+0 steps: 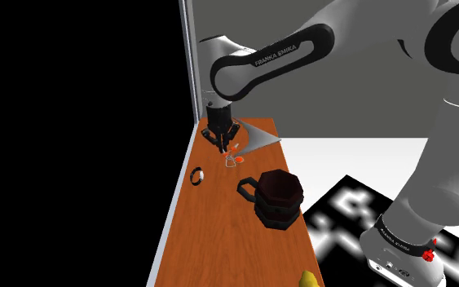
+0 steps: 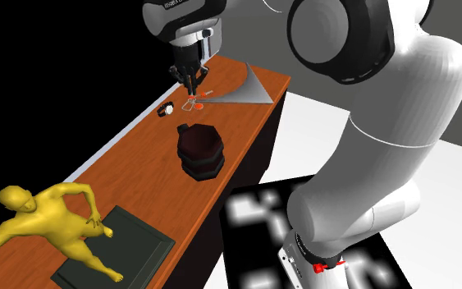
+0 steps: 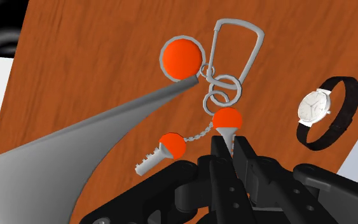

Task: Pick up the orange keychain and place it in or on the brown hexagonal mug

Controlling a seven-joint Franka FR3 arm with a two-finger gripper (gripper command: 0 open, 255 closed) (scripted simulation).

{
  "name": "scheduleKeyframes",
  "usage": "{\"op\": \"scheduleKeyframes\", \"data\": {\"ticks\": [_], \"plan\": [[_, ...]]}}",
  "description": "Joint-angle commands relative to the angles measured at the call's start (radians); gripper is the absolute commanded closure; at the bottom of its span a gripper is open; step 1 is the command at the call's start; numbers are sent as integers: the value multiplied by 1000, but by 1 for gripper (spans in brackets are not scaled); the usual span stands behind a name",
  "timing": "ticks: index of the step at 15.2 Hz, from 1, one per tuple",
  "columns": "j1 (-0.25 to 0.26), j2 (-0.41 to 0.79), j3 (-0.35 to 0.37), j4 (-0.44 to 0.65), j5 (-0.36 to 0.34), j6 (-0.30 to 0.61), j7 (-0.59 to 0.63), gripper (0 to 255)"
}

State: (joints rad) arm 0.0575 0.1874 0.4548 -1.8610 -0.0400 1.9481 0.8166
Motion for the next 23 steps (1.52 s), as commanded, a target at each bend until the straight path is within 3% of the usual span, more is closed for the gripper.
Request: {"op": "scheduleKeyframes", "data": {"ticks": [1,20,23], "plan": [[-1,-7,0,19,4,-26,-3,255],[-2,-42,6,230,21,-269,-7,255],[-4,-160,16,100,74,-244,-6,255]]}}
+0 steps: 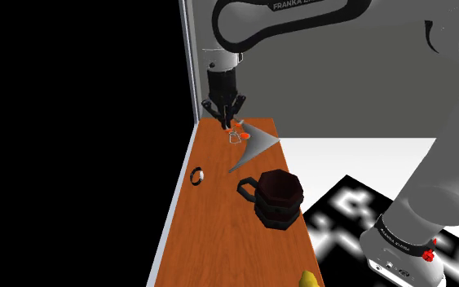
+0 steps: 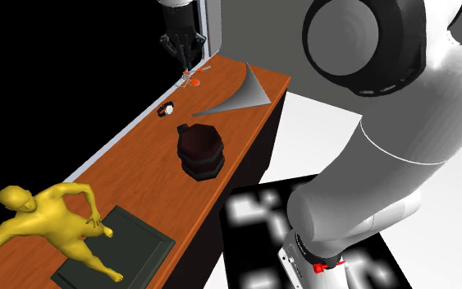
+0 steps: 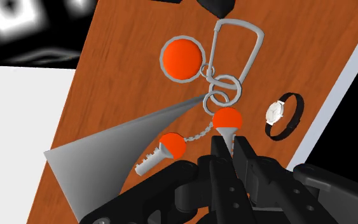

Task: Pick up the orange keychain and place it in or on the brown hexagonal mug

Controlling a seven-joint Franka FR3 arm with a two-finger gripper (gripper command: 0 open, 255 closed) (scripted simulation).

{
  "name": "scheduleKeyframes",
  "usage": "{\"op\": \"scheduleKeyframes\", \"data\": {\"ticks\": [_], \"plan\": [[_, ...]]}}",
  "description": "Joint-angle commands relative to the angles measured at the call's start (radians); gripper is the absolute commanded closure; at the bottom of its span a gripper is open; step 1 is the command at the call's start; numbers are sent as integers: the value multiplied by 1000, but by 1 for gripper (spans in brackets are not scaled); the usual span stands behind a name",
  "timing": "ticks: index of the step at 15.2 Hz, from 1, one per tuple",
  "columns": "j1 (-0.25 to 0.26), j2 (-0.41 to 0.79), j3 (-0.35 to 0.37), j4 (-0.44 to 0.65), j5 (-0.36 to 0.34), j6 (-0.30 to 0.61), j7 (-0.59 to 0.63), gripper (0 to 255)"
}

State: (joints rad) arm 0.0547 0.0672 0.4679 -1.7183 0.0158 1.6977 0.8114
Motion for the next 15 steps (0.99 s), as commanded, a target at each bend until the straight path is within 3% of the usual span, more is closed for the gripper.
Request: {"op": "scheduleKeyframes", "data": {"ticks": [1,12,15], "plan": [[1,-78,6,-82,36,12,0,255],[80,-467,22,-414,221,-5,26,255],[82,-466,28,-453,224,35,23,255]]}}
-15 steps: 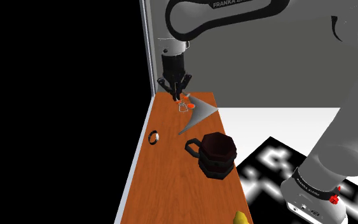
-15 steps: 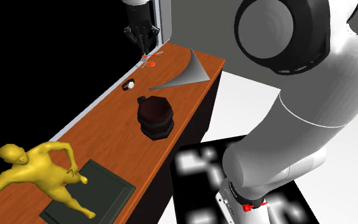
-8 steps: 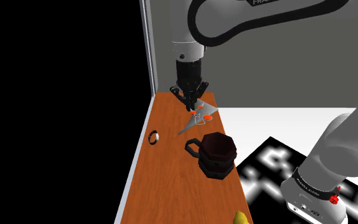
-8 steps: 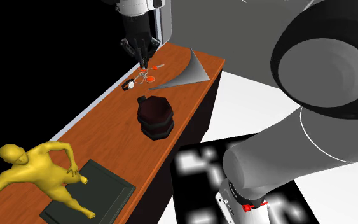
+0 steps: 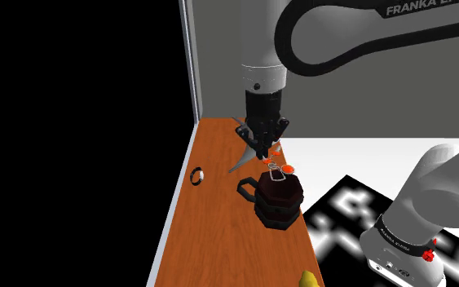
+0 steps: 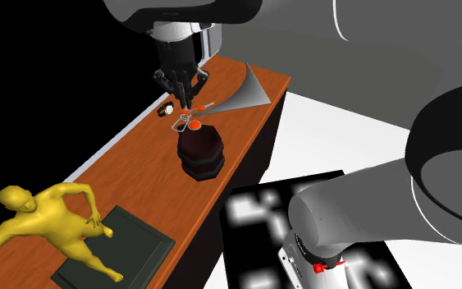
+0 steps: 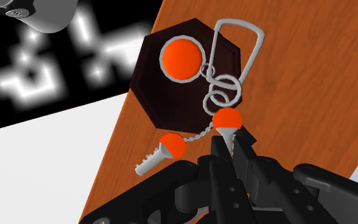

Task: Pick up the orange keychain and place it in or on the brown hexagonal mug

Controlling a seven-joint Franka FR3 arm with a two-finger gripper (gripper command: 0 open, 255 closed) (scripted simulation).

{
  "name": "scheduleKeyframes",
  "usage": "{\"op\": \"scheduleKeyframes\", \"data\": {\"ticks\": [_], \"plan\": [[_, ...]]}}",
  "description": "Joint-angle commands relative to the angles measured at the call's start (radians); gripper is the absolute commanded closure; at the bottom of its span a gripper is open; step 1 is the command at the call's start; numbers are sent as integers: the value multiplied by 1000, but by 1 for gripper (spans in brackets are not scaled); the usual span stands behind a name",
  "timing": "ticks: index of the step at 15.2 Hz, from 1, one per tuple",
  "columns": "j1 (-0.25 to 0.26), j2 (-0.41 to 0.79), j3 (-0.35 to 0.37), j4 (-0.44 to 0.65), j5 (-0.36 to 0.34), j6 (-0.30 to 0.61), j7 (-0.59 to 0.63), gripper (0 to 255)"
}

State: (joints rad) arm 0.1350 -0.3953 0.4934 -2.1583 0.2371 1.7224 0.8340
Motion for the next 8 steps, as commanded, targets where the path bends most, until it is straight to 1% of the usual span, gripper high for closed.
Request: {"op": "scheduleKeyframes", "data": {"ticks": [1,8], "plan": [[3,-2,4,-26,4,24,0,255],[6,11,20,-108,11,119,-4,255]]}}
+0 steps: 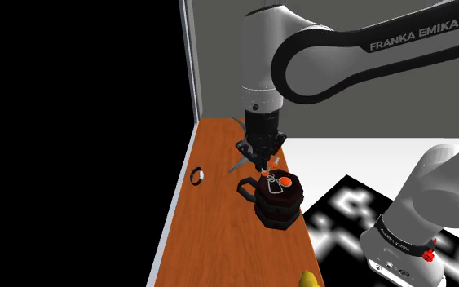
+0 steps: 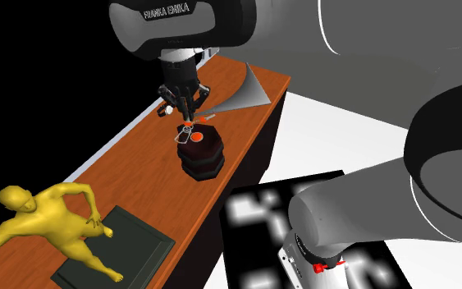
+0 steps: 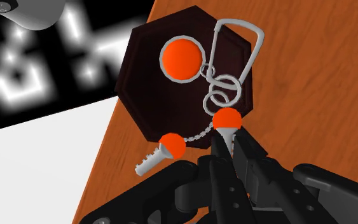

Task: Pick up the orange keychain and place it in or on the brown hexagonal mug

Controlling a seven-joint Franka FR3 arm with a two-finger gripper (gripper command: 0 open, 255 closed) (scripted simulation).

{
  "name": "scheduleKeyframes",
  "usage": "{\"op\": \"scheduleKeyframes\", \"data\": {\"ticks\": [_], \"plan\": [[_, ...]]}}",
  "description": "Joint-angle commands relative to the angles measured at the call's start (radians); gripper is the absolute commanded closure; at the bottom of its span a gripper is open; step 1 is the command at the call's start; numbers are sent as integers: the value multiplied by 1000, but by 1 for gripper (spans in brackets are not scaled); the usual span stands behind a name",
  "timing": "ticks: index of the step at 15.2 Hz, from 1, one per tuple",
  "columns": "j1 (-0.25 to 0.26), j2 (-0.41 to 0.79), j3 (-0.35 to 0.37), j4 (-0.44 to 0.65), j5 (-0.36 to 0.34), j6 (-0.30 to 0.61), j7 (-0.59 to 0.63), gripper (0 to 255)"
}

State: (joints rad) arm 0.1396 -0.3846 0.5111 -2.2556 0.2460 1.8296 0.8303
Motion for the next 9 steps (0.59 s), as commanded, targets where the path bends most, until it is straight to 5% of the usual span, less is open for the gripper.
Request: {"op": "scheduleKeyframes", "data": {"ticks": [1,9], "plan": [[2,3,5,-22,2,26,0,255],[2,15,14,-59,4,74,-1,255]]}}
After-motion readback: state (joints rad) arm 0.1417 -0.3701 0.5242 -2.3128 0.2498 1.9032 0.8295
